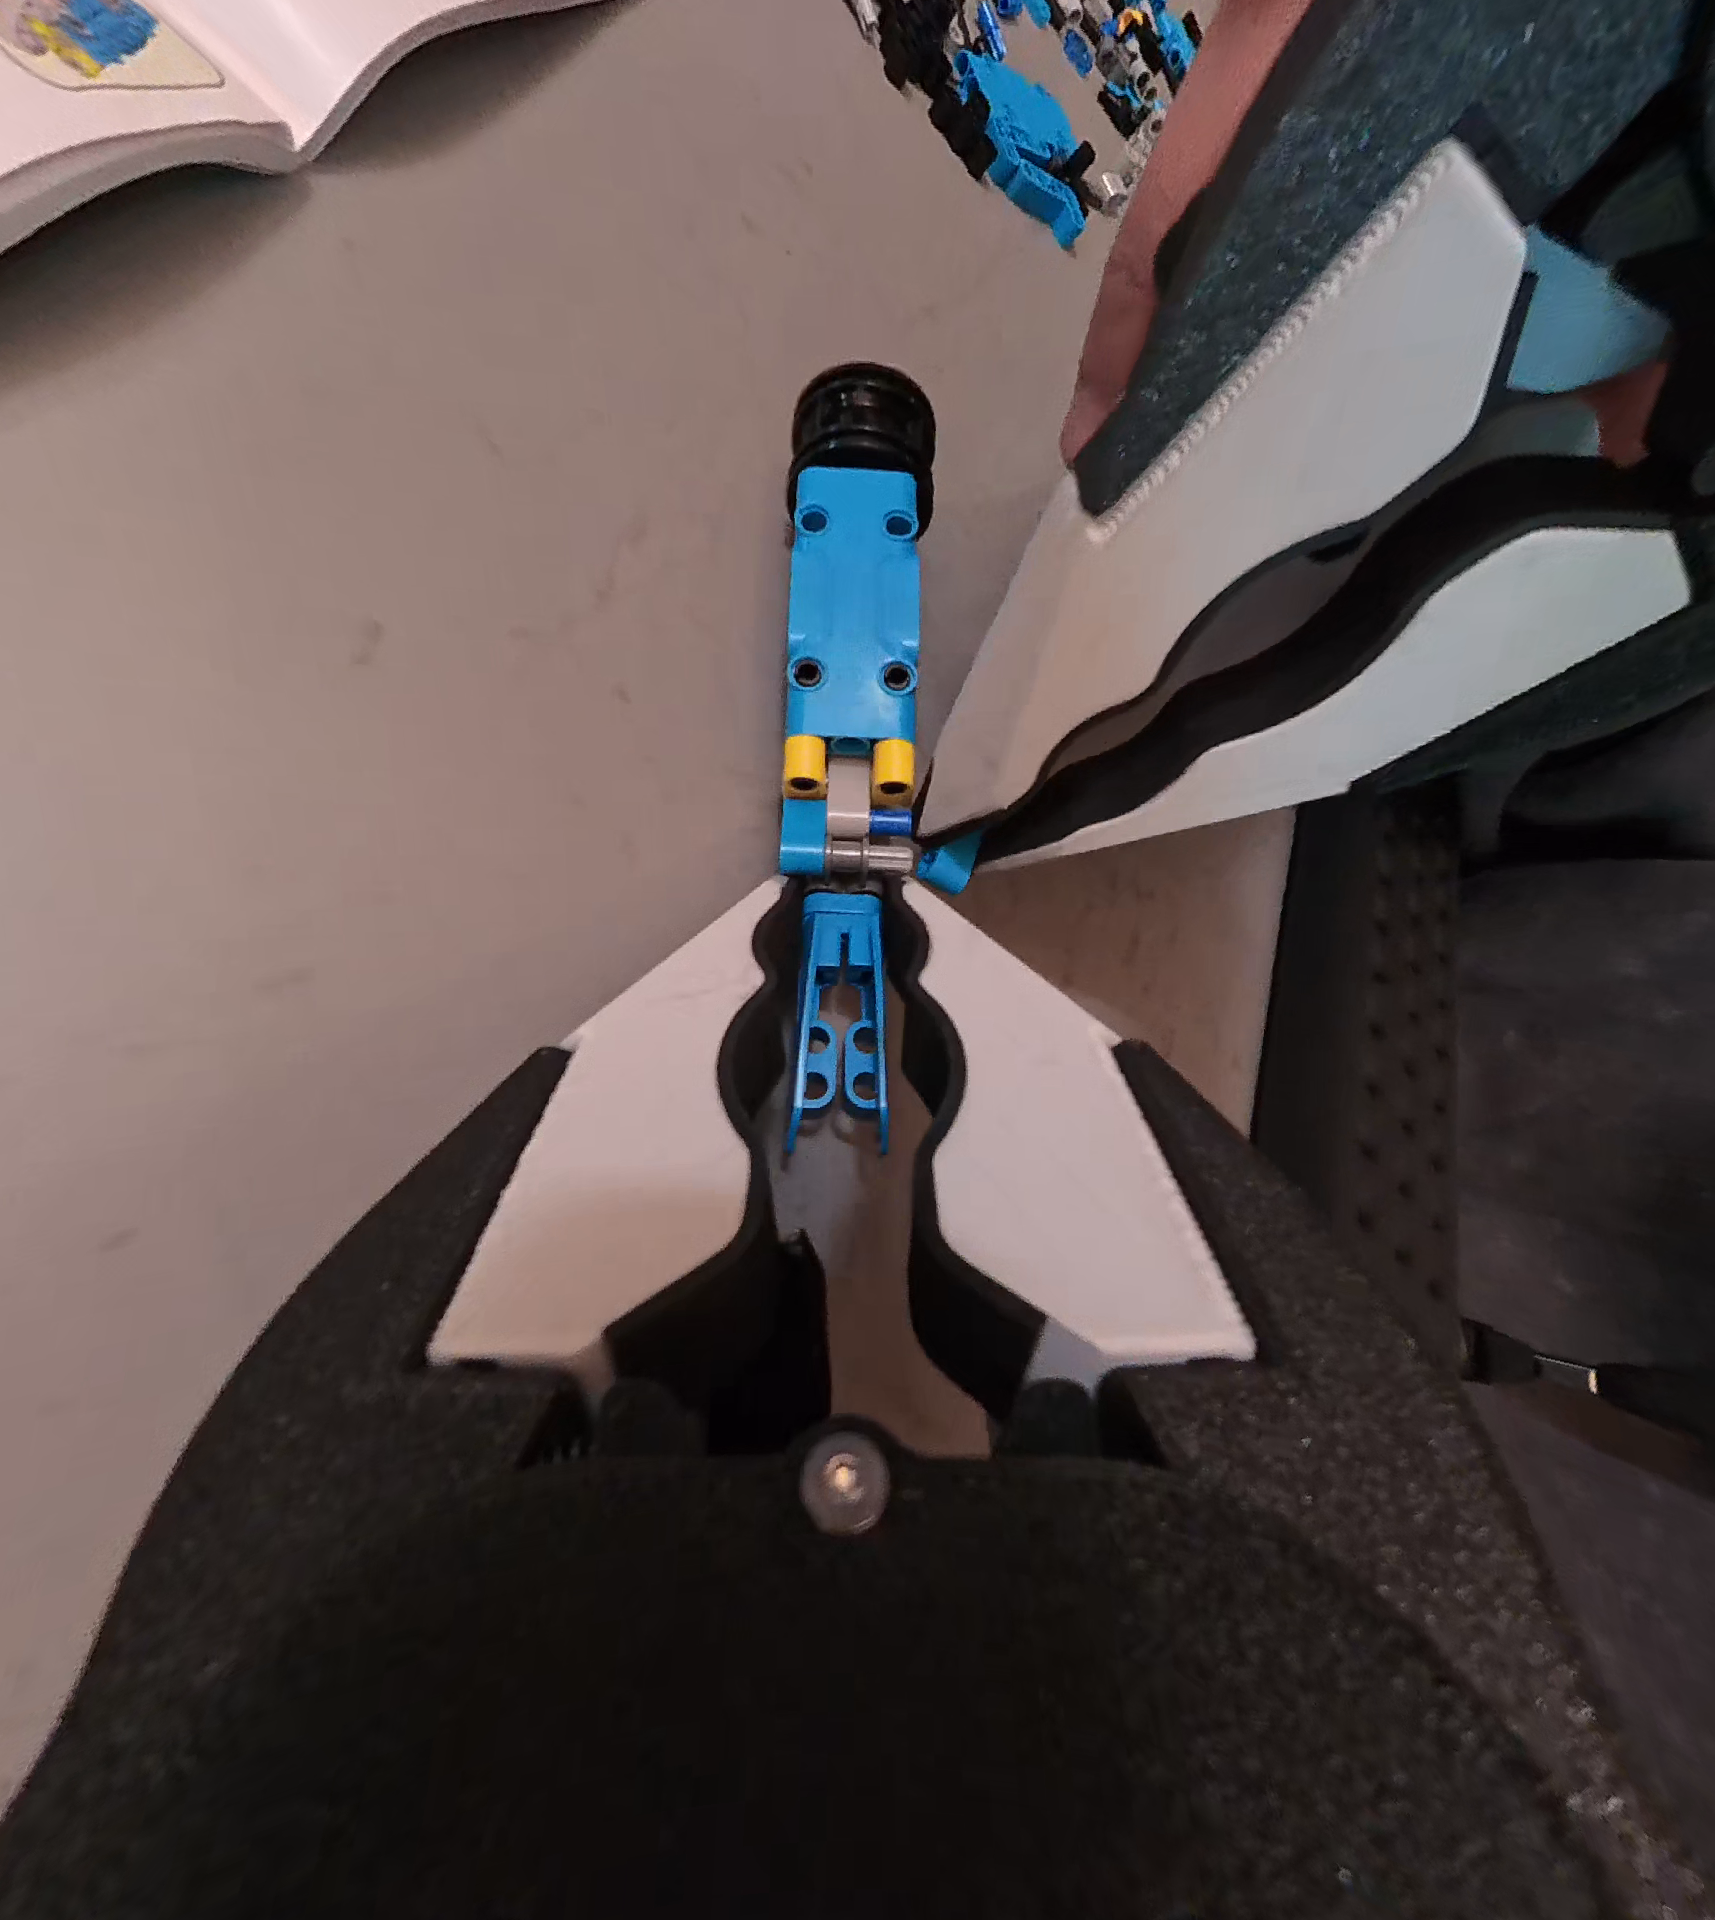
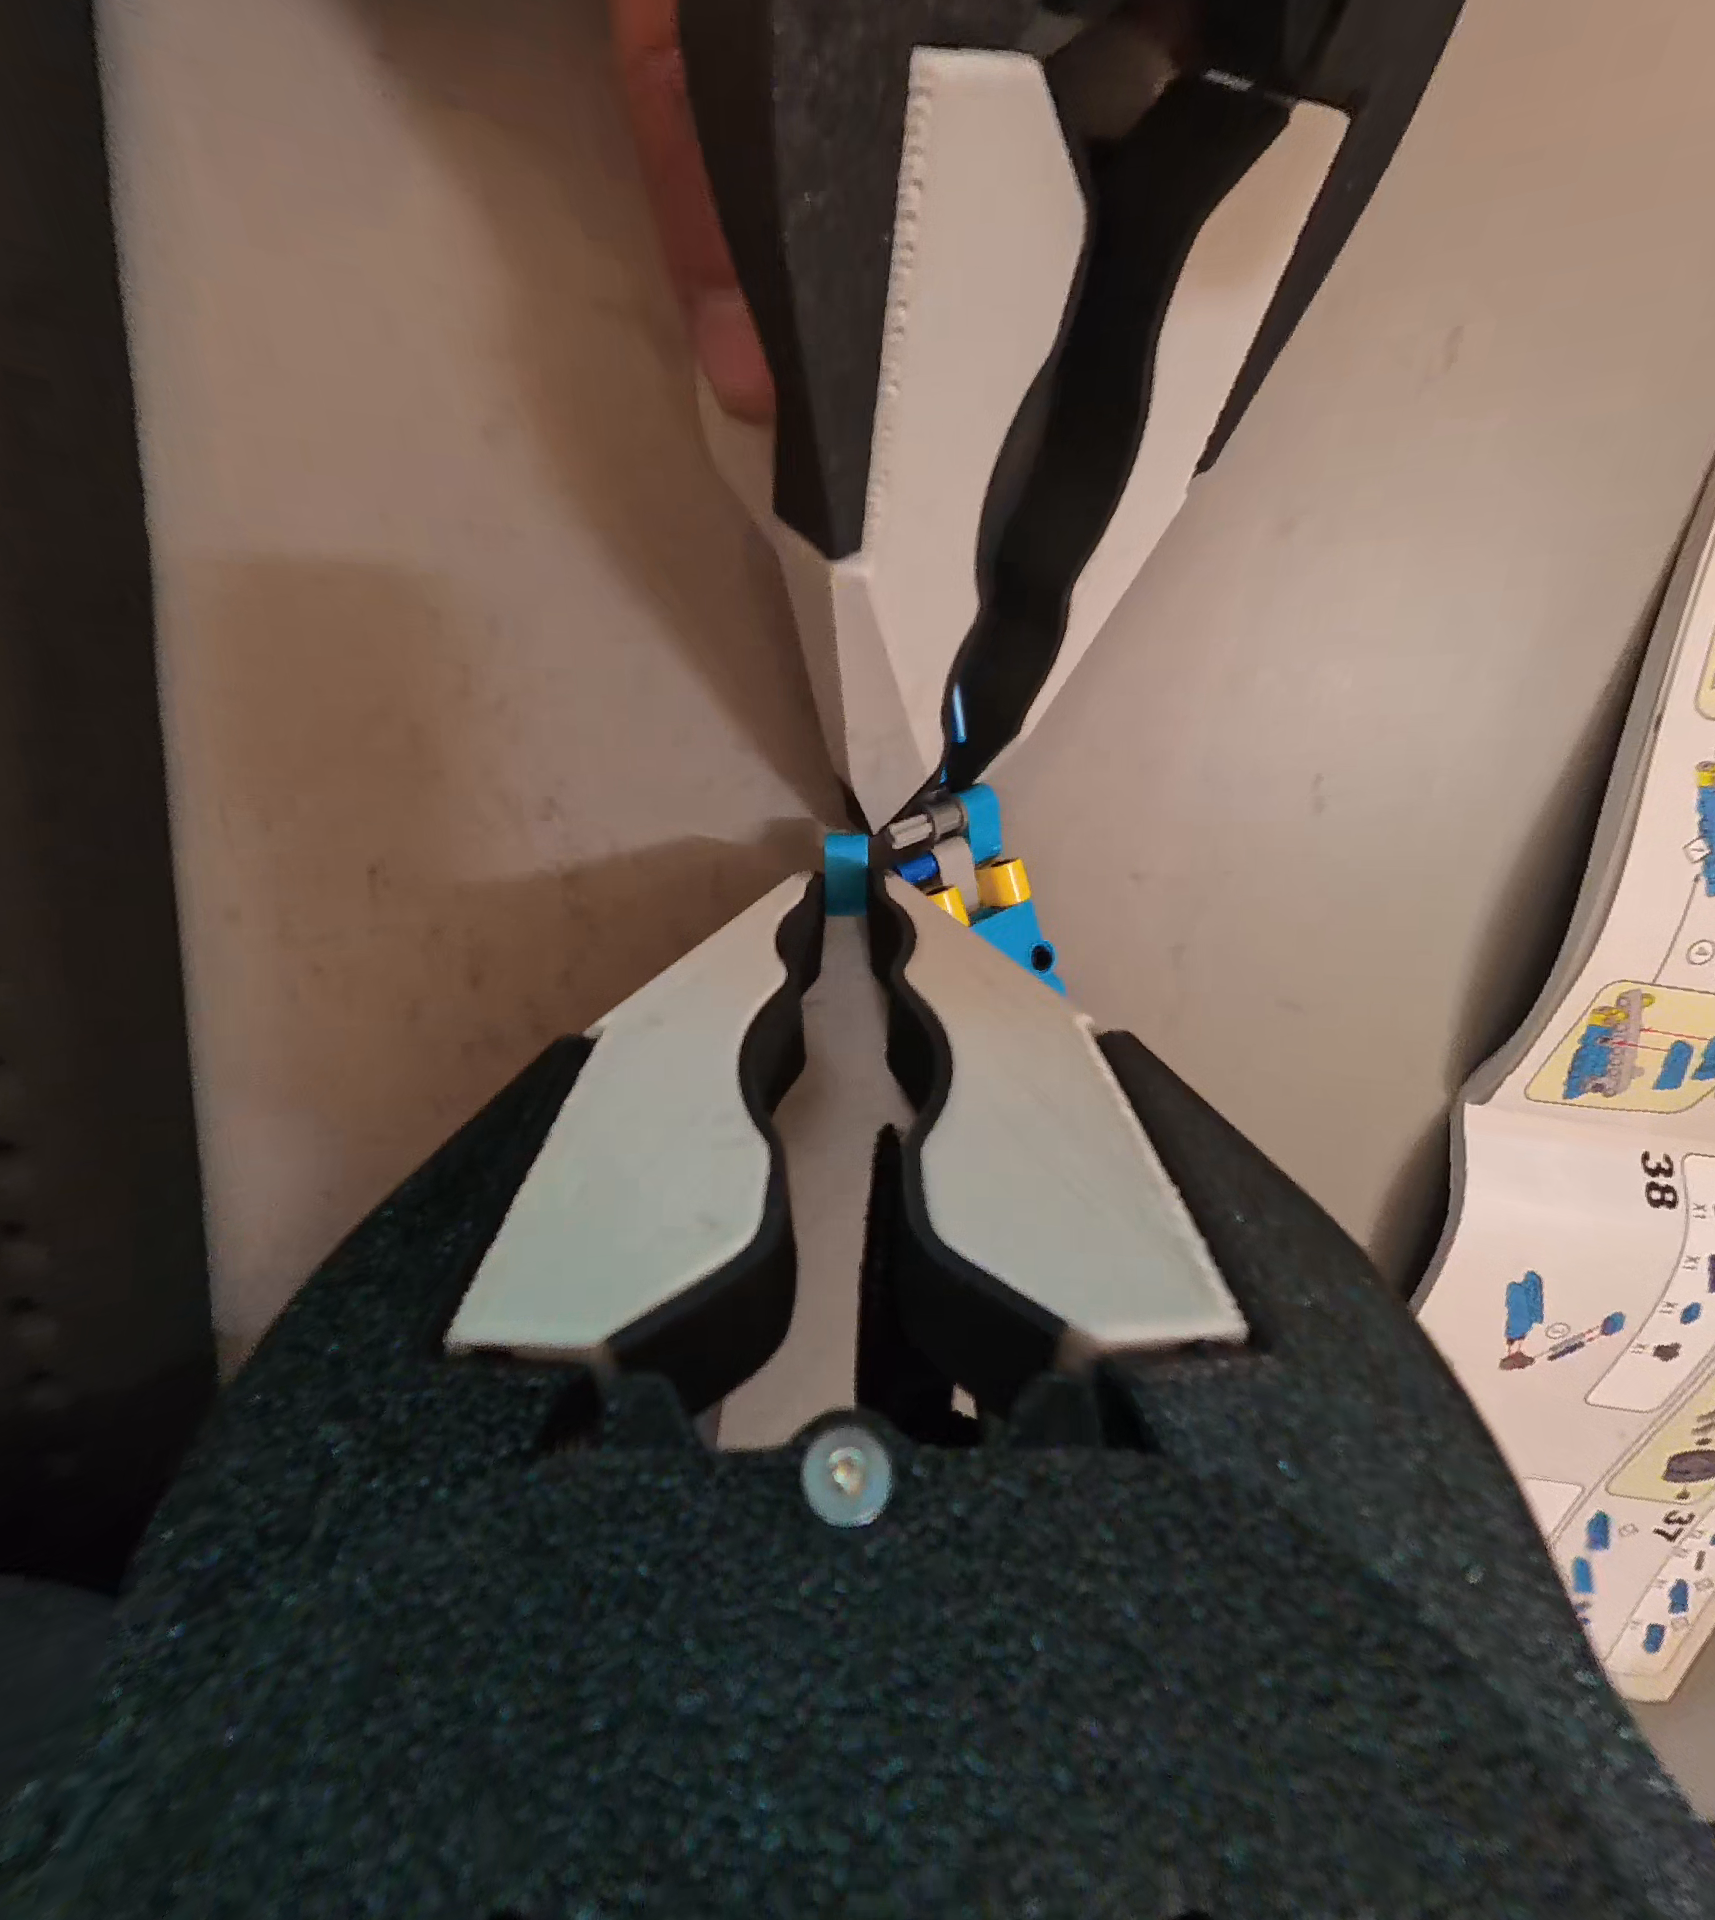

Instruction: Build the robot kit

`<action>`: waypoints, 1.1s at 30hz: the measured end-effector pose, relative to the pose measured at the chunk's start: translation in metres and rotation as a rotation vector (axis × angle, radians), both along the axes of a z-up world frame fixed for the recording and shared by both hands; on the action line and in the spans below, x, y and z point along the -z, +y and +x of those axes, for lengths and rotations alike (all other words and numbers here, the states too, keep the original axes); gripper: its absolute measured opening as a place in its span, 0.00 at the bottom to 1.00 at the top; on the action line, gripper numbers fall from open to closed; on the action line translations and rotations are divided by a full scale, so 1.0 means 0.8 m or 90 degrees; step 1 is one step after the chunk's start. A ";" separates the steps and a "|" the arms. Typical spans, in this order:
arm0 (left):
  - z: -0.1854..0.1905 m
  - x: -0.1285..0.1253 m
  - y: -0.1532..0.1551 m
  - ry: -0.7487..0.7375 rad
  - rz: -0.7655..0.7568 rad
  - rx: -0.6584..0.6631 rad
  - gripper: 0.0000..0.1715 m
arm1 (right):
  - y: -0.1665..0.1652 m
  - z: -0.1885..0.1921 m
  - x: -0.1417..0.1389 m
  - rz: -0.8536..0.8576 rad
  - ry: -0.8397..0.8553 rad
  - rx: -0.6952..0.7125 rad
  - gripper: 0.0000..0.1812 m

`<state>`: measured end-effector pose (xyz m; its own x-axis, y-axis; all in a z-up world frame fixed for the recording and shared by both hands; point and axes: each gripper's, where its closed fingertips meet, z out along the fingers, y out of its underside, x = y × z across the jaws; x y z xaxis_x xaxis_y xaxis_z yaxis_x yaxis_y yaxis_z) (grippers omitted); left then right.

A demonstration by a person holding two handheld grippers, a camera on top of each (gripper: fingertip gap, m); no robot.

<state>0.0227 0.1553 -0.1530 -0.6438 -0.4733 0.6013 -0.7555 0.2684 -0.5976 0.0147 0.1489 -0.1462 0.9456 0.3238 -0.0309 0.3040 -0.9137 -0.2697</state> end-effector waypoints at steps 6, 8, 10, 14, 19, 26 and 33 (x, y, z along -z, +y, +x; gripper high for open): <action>-0.002 -0.001 0.000 0.026 -0.017 -0.008 0.08 | -0.001 -0.009 -0.004 0.050 -0.021 -0.043 0.04; -0.008 -0.003 -0.002 0.051 -0.036 -0.004 0.09 | -0.022 -0.024 0.003 0.016 0.003 -0.057 0.04; -0.011 -0.005 -0.003 0.063 -0.046 -0.005 0.08 | -0.047 -0.034 0.013 -0.025 0.042 -0.053 0.04; -0.011 -0.005 -0.004 0.076 -0.053 -0.014 0.09 | -0.059 -0.053 0.021 0.005 0.120 -0.055 0.07; -0.011 -0.003 -0.003 0.072 -0.046 -0.015 0.09 | -0.058 -0.037 0.012 0.119 0.027 -0.041 0.14; -0.013 -0.002 -0.005 0.063 -0.039 -0.004 0.08 | -0.058 -0.064 0.002 0.231 -0.073 -0.025 0.10; -0.015 -0.002 -0.007 0.059 -0.036 0.003 0.09 | -0.054 -0.065 0.014 0.226 -0.061 0.019 0.15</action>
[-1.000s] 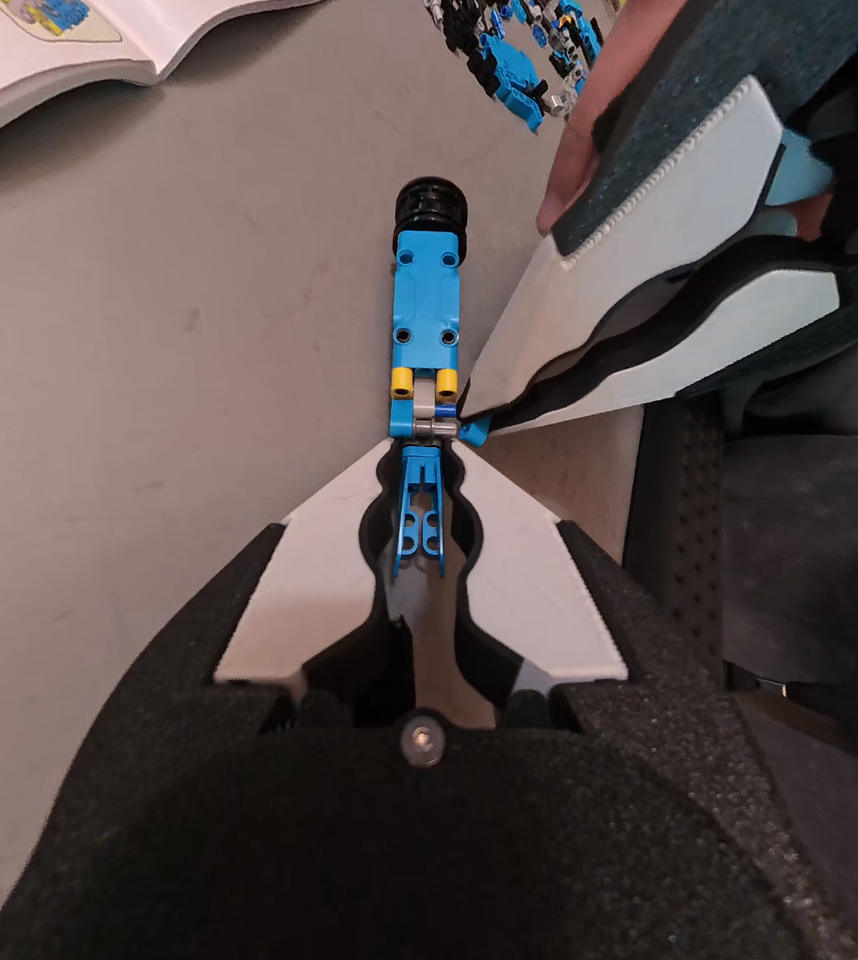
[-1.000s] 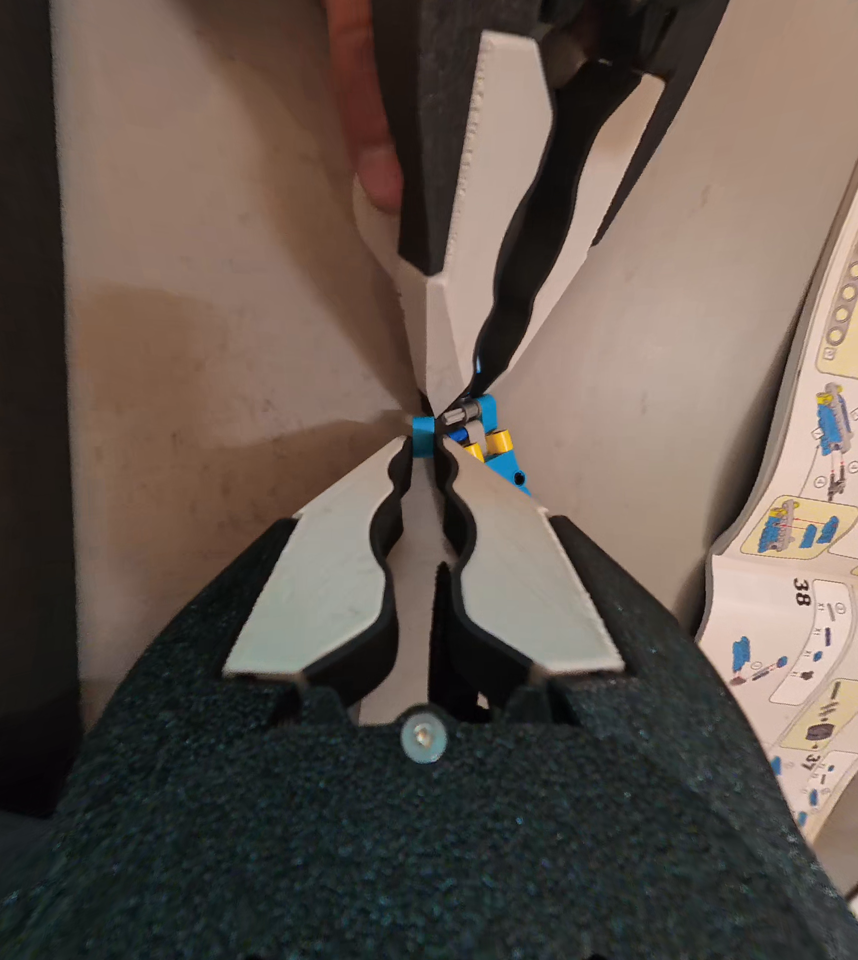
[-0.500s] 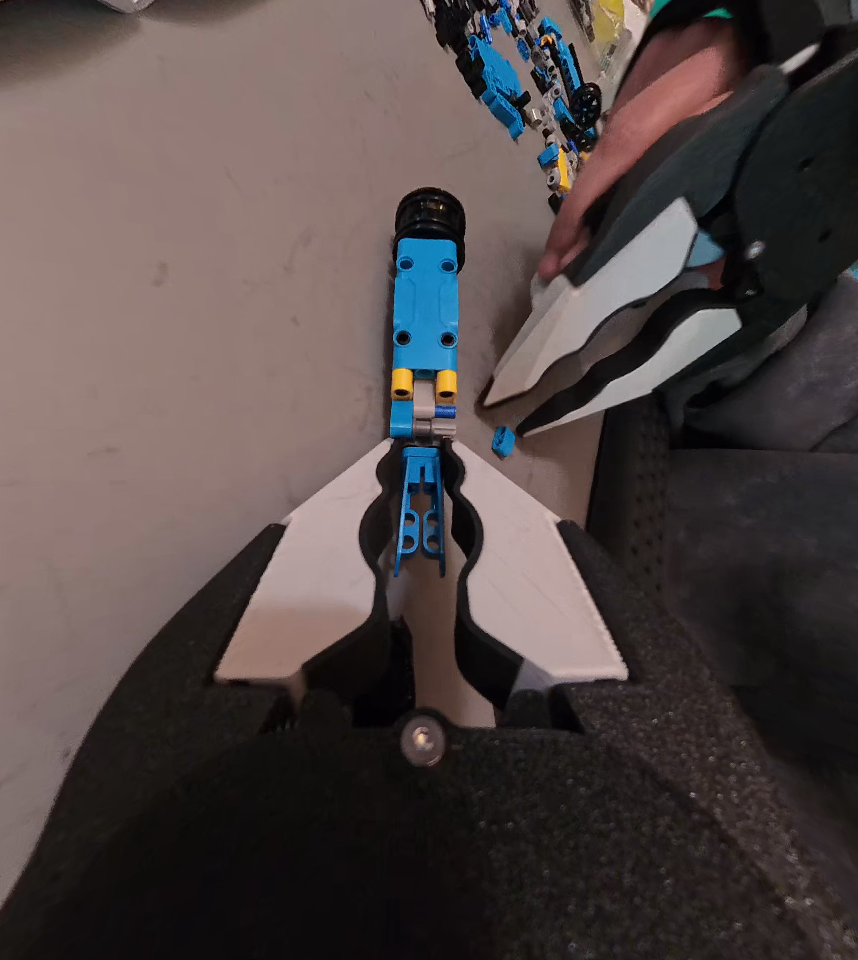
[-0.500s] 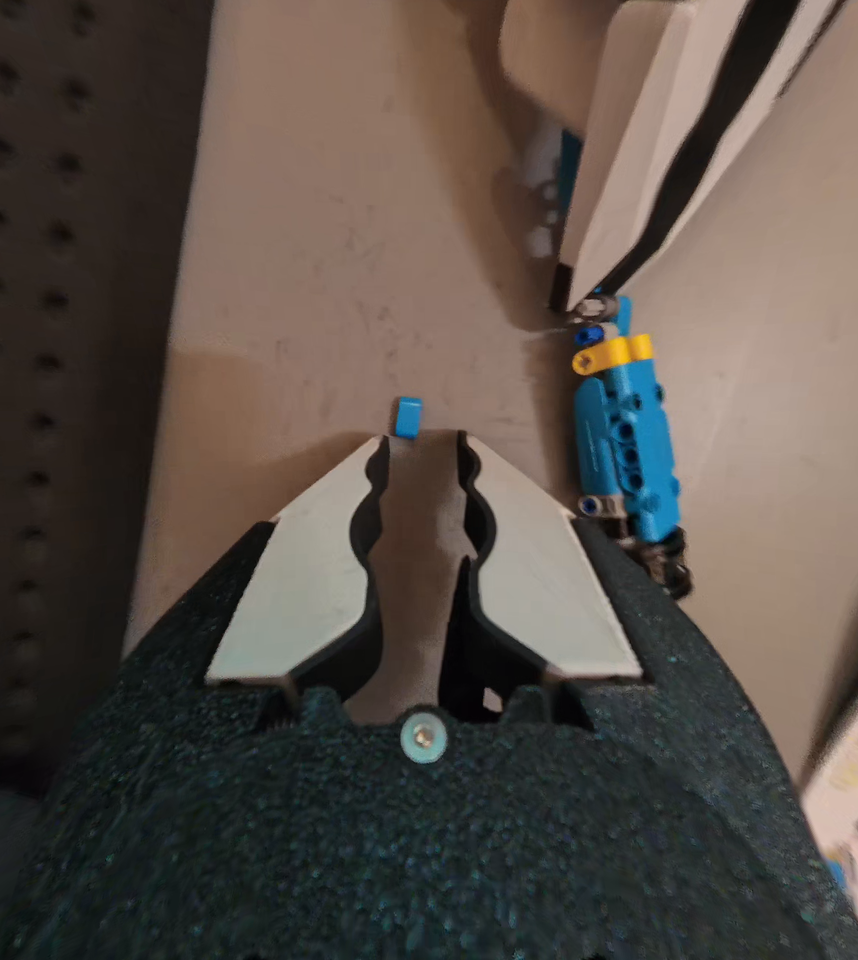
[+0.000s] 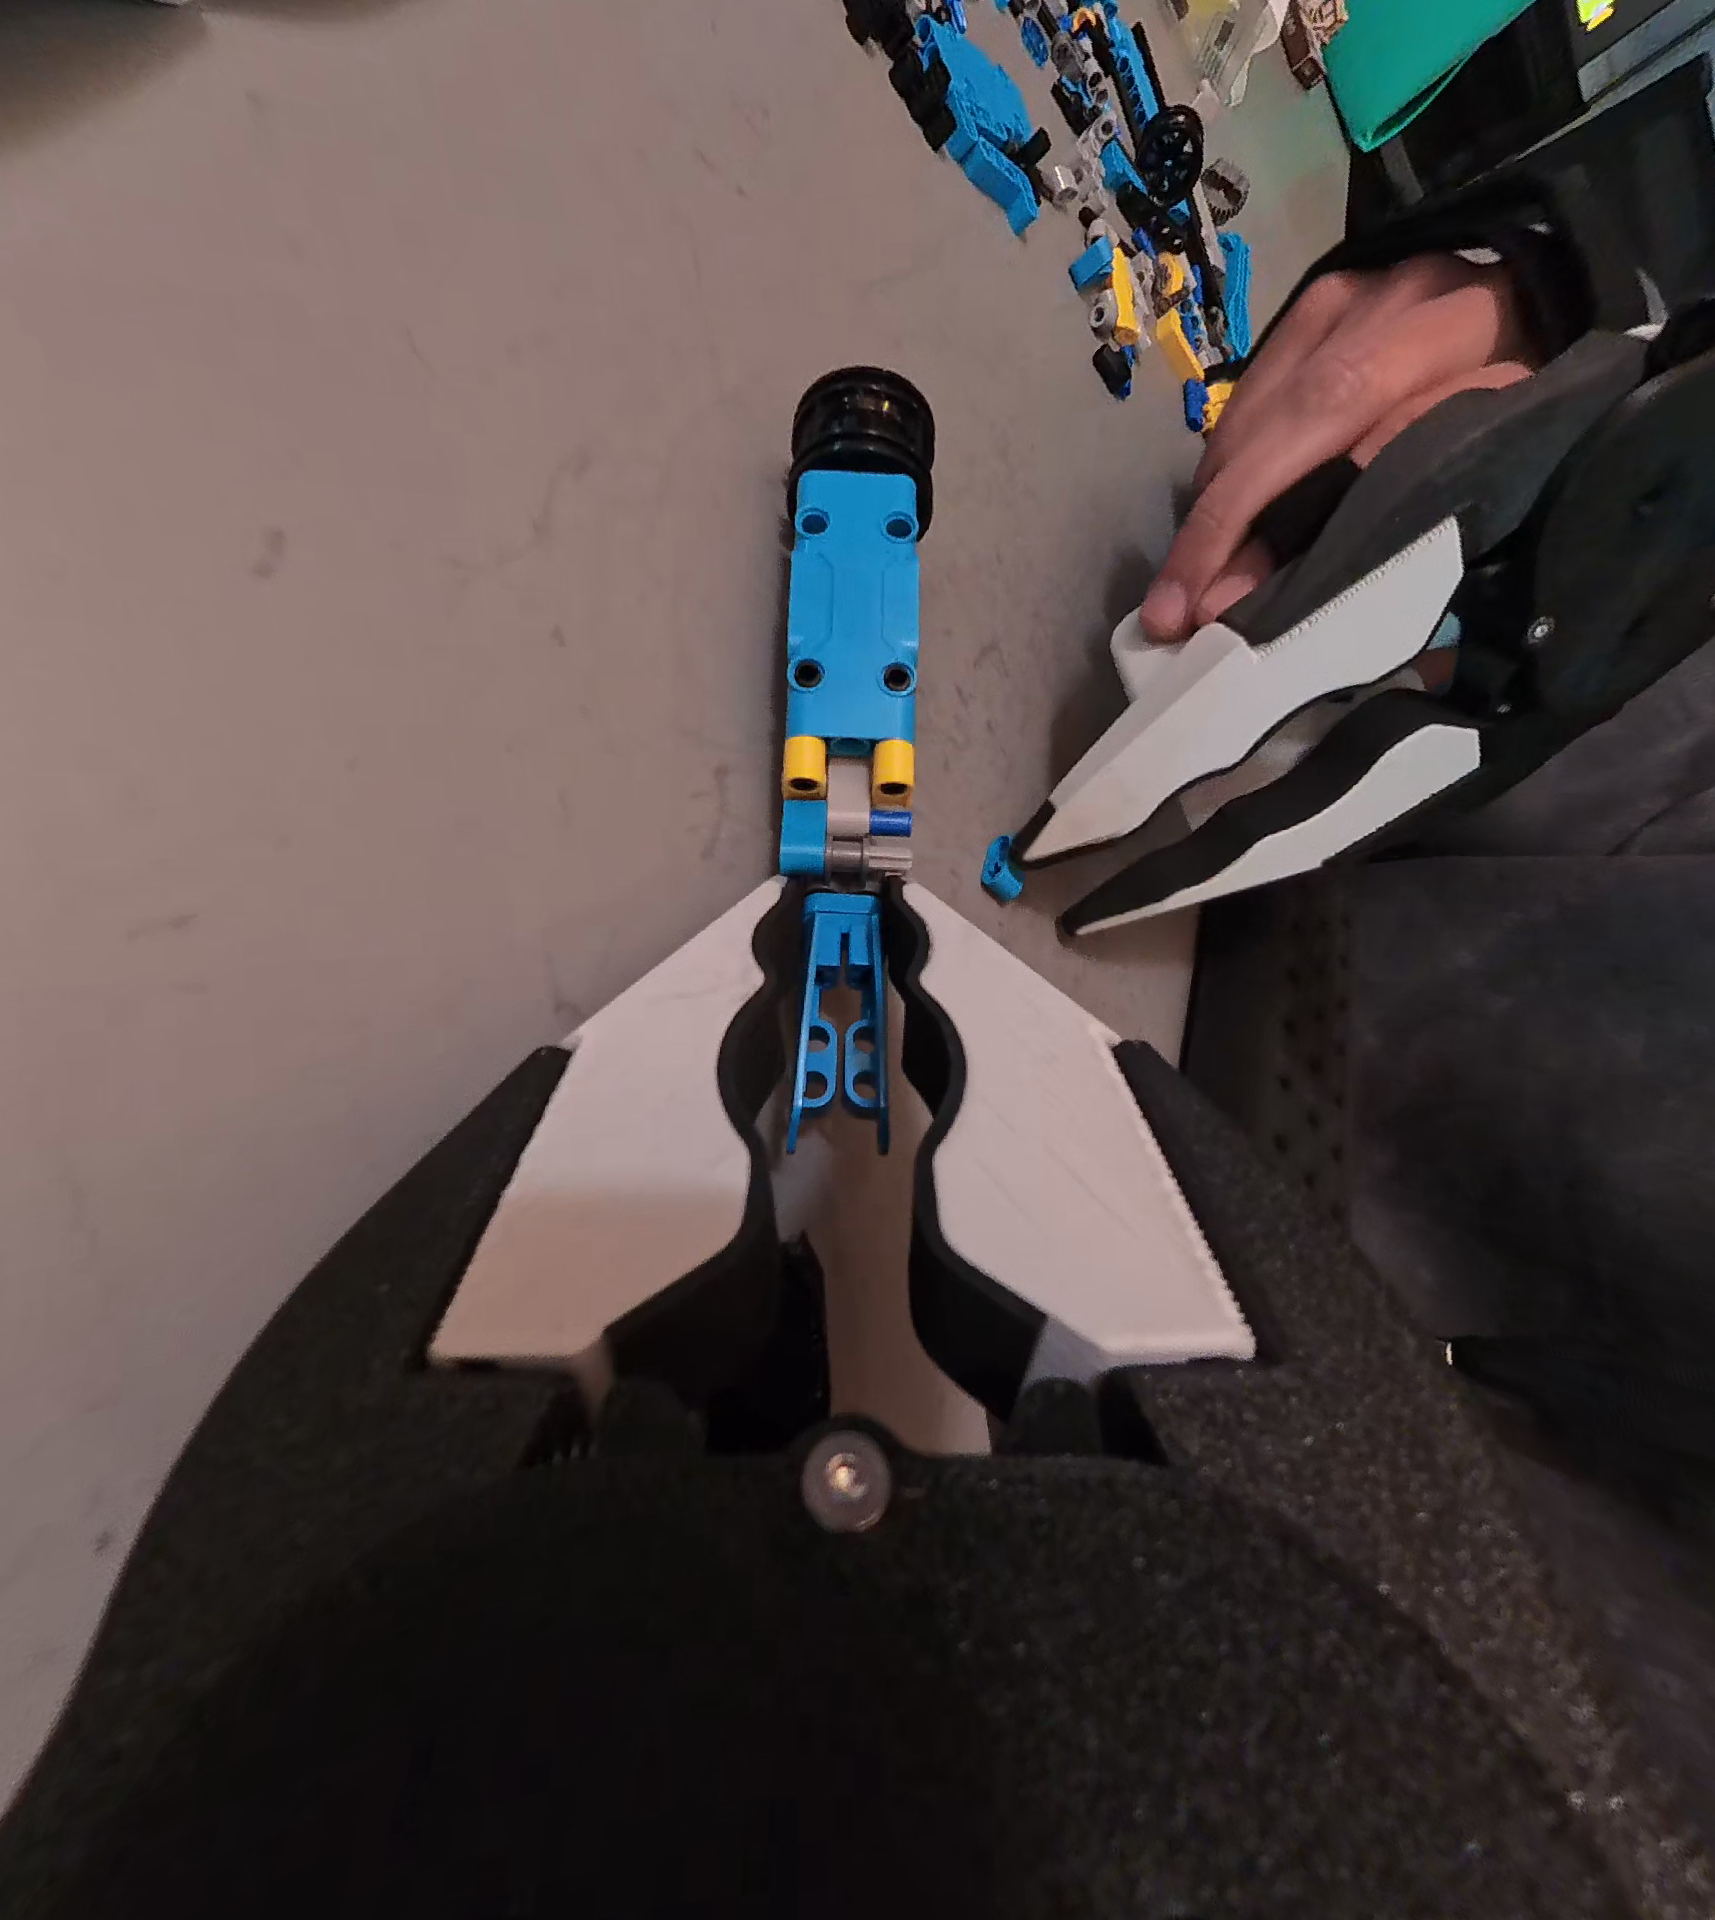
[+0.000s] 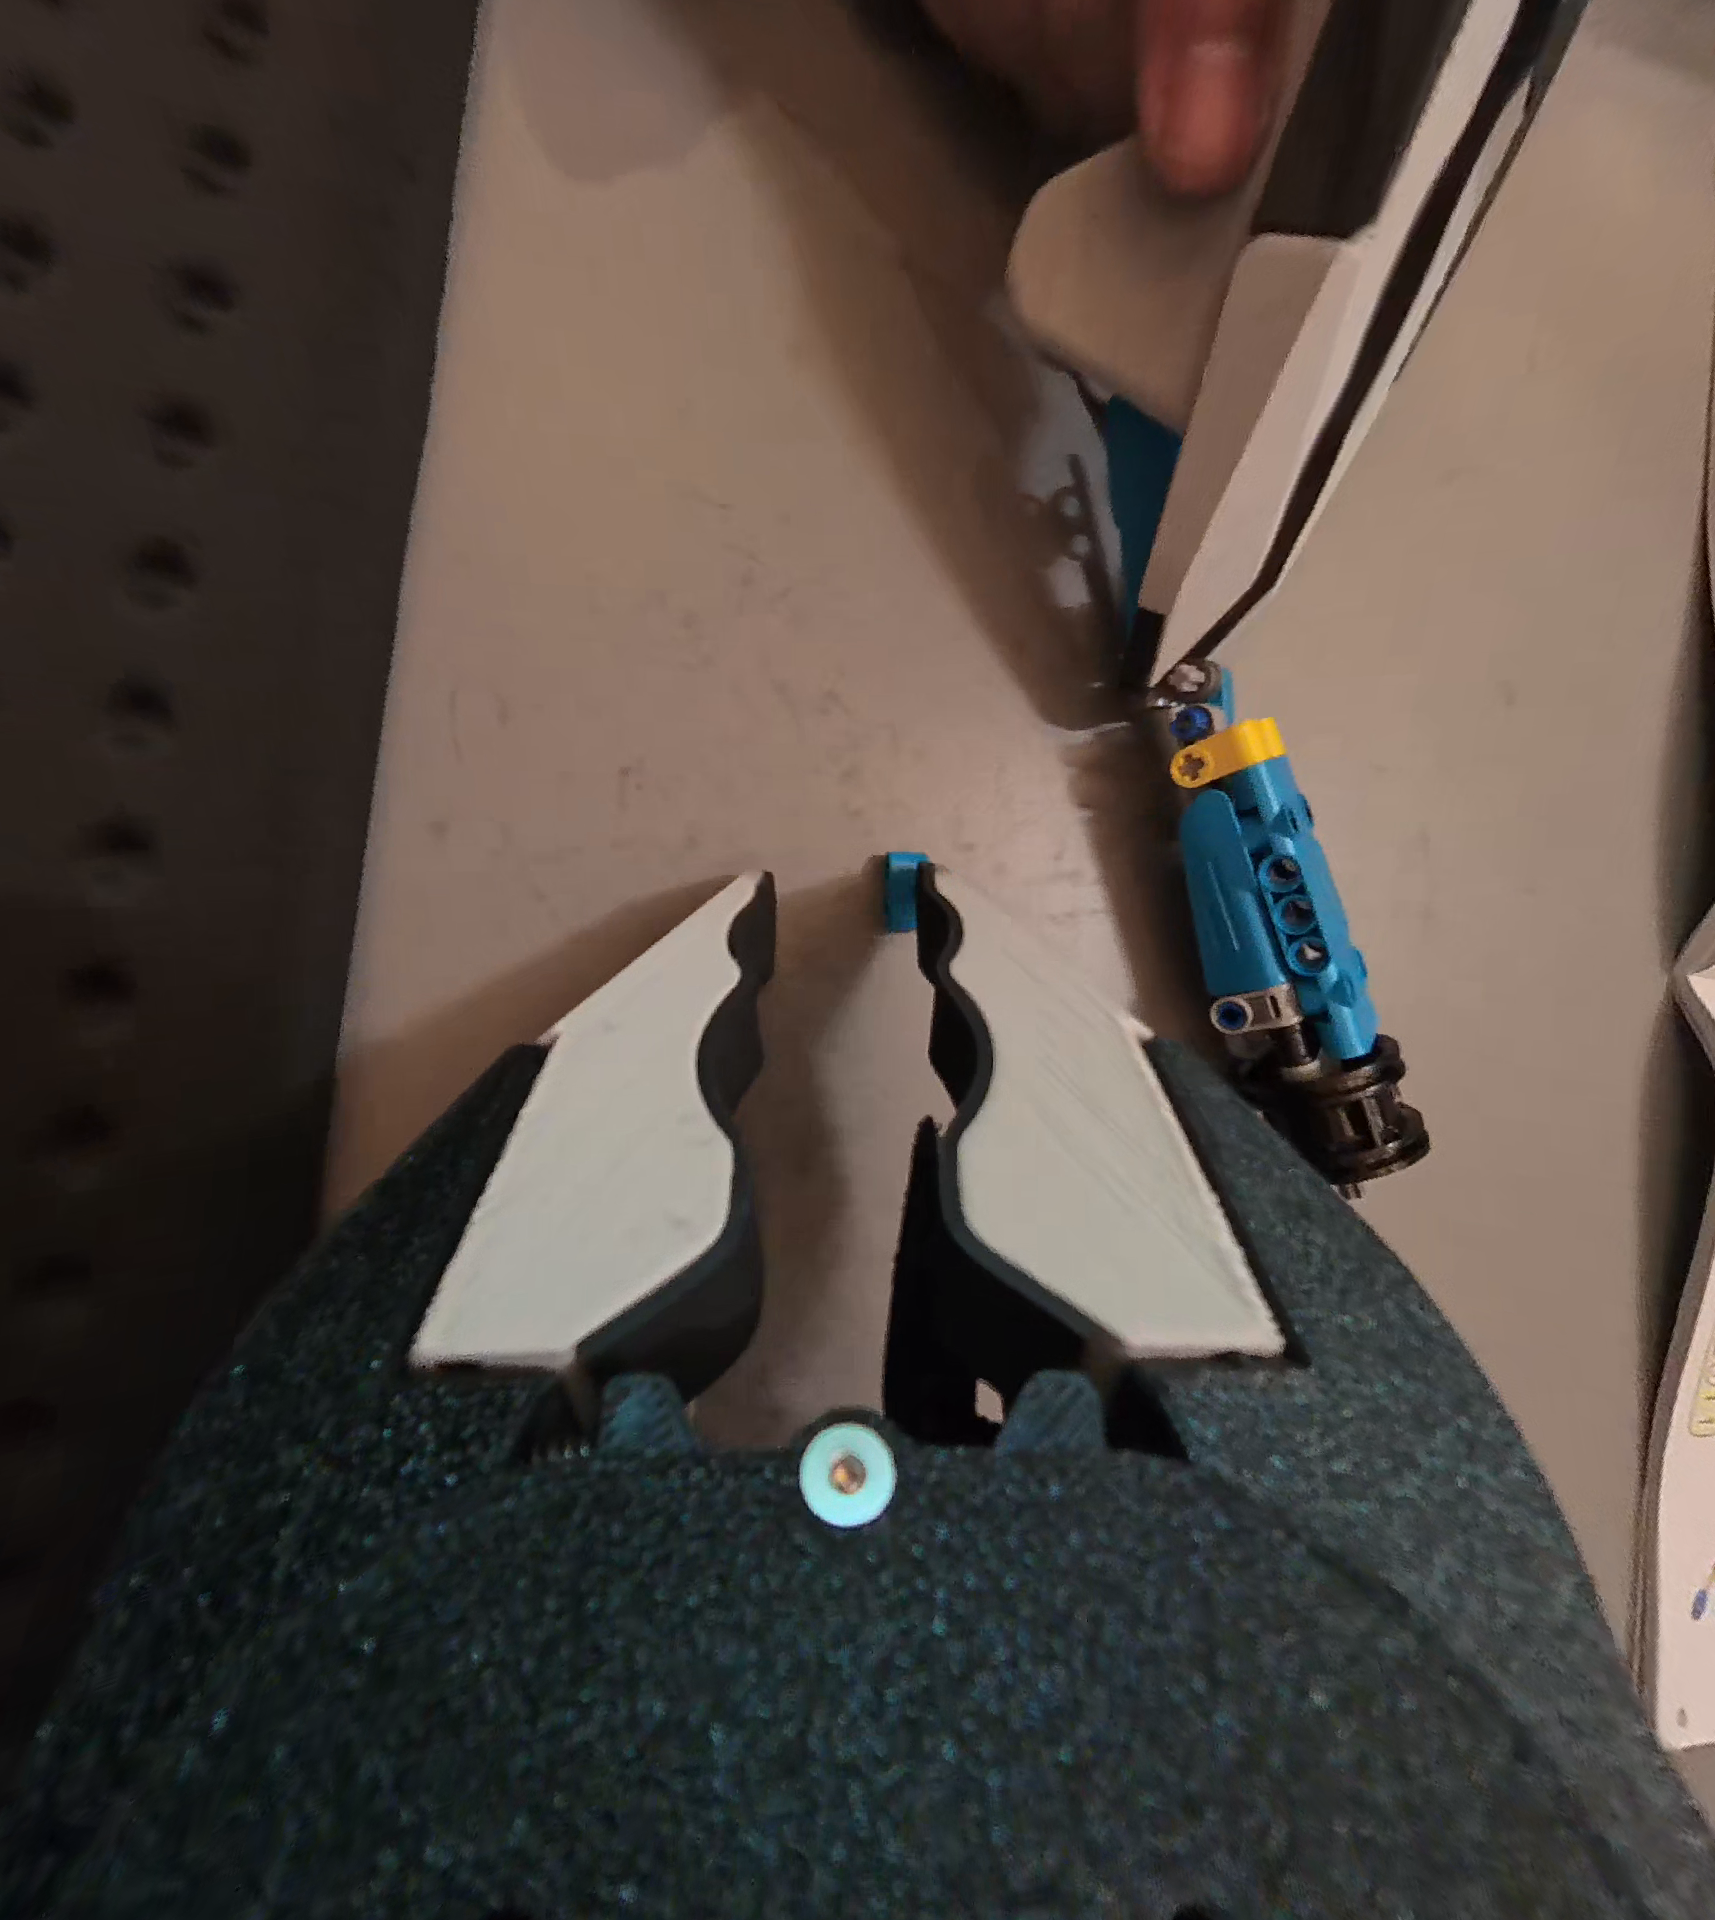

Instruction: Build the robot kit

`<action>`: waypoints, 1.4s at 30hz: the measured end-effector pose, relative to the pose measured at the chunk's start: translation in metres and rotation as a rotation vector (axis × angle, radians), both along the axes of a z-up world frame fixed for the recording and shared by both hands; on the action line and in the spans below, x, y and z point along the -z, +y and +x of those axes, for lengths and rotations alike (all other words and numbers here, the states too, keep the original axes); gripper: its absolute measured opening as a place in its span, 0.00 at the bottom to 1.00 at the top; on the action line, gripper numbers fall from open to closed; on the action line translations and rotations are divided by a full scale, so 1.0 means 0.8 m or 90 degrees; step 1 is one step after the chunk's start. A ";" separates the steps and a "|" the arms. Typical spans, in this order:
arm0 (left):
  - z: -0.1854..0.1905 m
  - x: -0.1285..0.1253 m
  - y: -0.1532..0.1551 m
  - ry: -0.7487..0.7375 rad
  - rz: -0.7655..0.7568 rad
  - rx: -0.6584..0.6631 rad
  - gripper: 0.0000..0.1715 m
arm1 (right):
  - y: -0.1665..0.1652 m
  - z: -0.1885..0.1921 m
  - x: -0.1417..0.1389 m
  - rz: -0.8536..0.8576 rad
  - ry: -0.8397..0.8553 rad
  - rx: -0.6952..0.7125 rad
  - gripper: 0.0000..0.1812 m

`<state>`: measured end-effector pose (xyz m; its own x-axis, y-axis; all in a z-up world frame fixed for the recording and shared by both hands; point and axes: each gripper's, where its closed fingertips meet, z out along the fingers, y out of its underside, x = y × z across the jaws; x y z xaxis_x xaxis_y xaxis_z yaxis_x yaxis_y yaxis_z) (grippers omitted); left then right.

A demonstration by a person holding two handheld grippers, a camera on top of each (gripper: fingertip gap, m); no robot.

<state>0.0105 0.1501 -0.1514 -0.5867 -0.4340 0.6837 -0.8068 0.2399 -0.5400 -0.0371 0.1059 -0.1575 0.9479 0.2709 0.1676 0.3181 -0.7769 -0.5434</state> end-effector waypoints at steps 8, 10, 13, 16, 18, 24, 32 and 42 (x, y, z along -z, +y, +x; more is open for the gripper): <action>-0.001 0.000 -0.001 -0.001 0.001 0.005 0.09 | -0.002 0.004 0.004 -0.011 0.023 0.009 0.15; -0.002 0.000 -0.002 -0.001 0.000 0.007 0.09 | -0.002 0.003 0.005 -0.010 0.046 0.010 0.15; -0.003 0.000 -0.002 -0.001 0.000 0.009 0.09 | -0.002 0.003 0.005 -0.008 0.056 0.009 0.14; -0.003 0.000 -0.003 0.000 0.001 0.009 0.09 | -0.001 0.010 0.002 -0.008 0.038 0.024 0.14; -0.003 0.000 -0.003 -0.001 0.001 0.008 0.09 | 0.002 0.012 -0.004 -0.004 0.049 0.050 0.12; -0.003 0.000 -0.003 0.004 -0.002 0.009 0.09 | 0.000 0.010 -0.002 -0.031 0.088 0.098 0.11; -0.004 -0.001 -0.003 0.011 -0.006 0.009 0.09 | 0.010 0.018 -0.003 -0.016 0.025 0.085 0.04; -0.011 -0.001 -0.003 0.031 -0.015 0.026 0.09 | 0.059 0.047 -0.035 0.014 -0.188 -0.075 0.03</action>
<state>0.0016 0.1478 -0.1508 -0.5690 -0.3937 0.7220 -0.8223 0.2599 -0.5063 0.0005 0.1533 -0.1298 0.8194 0.3695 0.4382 0.5521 -0.7141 -0.4304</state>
